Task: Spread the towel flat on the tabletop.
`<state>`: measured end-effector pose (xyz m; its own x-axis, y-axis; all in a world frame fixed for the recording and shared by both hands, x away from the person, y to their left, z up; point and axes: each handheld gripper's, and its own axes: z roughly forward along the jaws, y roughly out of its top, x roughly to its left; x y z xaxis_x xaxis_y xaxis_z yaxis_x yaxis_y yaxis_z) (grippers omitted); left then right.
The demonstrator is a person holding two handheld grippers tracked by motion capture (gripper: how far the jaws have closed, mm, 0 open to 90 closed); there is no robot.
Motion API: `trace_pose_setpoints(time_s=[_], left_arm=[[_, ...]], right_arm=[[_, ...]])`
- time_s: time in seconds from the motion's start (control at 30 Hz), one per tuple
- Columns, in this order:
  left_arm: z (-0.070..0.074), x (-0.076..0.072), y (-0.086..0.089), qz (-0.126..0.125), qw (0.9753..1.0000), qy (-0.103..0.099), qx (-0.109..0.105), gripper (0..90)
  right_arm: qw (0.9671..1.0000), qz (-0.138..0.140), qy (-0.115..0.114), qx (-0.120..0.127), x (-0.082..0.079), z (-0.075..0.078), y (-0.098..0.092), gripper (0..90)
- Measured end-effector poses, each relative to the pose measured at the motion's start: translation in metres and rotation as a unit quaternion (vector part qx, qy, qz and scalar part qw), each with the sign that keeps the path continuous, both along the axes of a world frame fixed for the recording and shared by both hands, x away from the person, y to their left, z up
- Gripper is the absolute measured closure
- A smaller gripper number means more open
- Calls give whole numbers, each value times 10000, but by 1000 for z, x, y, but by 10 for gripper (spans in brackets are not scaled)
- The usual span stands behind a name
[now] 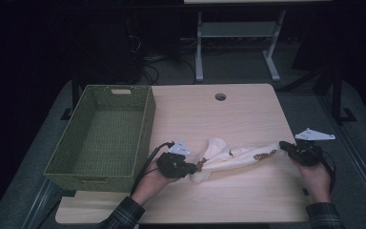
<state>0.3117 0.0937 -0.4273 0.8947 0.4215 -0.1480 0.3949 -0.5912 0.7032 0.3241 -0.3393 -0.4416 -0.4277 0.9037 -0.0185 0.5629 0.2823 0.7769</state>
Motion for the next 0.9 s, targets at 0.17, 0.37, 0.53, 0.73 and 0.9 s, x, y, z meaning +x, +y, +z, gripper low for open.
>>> trace_pose_setpoints(time_s=[0.17, 0.37, 0.53, 0.73, 0.9], left_arm=[[9, 7, -6, 14, 9999, -138, -100, 588], [16, 34, -23, 212, 9994, -280, -67, 546], [15, 63, -40, 226, 9990, -383, 59, 527], [5, 97, -65, 319, 9989, -330, 78, 528], [-12, 115, -87, 240, 9995, -124, 151, 517]], right_arm=[[9995, 276, 66, 142, 3, 3, 10, 675], [9989, 432, 171, 24, 9, -1, 25, 665], [9987, 436, 247, 89, 10, -8, 20, 670], [9976, 581, 368, 81, 13, -16, 24, 660], [9961, 715, 506, 136, 15, -21, 29, 622]])
